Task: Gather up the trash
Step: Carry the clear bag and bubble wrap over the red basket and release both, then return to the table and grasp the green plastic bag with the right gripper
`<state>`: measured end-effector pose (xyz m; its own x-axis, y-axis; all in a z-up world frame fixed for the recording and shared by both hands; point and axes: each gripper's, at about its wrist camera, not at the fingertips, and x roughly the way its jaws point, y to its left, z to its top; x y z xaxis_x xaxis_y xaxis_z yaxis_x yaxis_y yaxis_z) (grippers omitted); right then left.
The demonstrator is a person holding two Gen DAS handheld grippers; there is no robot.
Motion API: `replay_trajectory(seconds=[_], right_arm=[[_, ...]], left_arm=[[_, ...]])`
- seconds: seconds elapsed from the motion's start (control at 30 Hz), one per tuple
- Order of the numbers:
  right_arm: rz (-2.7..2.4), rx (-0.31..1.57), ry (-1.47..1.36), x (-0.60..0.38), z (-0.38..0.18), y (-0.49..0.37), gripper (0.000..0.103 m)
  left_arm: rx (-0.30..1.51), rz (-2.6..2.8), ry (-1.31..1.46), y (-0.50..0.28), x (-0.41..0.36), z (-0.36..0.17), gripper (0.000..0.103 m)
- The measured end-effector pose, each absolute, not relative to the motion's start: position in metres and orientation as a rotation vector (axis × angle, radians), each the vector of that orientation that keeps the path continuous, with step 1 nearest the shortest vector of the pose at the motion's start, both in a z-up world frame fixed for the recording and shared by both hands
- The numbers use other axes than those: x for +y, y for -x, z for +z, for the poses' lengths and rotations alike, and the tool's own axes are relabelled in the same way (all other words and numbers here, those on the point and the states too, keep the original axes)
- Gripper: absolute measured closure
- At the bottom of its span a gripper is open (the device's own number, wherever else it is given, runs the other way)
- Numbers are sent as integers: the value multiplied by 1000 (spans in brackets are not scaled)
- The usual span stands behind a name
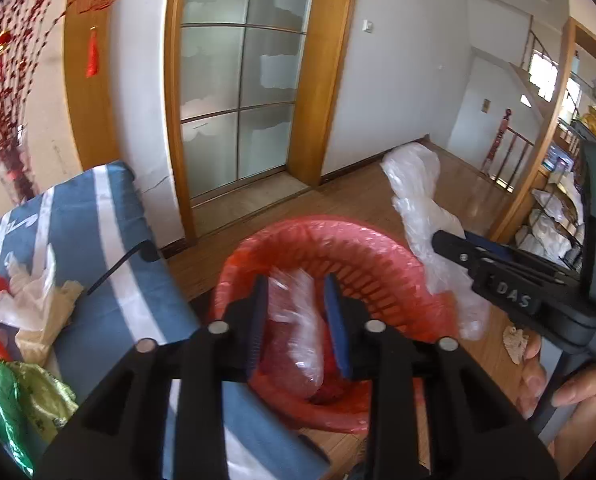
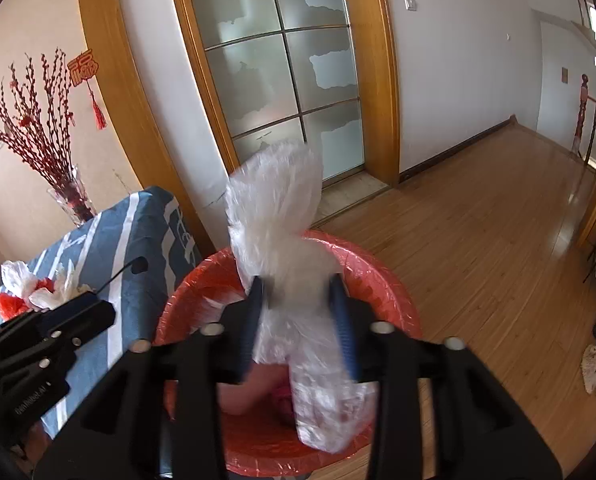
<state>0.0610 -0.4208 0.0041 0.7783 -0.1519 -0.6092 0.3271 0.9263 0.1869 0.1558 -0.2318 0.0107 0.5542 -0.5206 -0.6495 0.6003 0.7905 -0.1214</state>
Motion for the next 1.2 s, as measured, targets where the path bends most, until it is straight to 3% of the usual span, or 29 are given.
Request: replay_trajectory(seconds=[0.07, 0.13, 0.47, 1.2], right_arm=[[-275, 627, -273, -418, 4, -59, 50], [-281, 623, -257, -414, 4, -58, 49], [-192, 612, -124, -348, 4, -69, 49], [276, 704, -32, -120, -29, -103, 53]], left_arm=[[718, -637, -128, -157, -220, 11, 68], [691, -596, -142, -154, -206, 12, 59], [561, -385, -158, -129, -105, 24, 45], [636, 81, -1, -133, 140, -6, 44]])
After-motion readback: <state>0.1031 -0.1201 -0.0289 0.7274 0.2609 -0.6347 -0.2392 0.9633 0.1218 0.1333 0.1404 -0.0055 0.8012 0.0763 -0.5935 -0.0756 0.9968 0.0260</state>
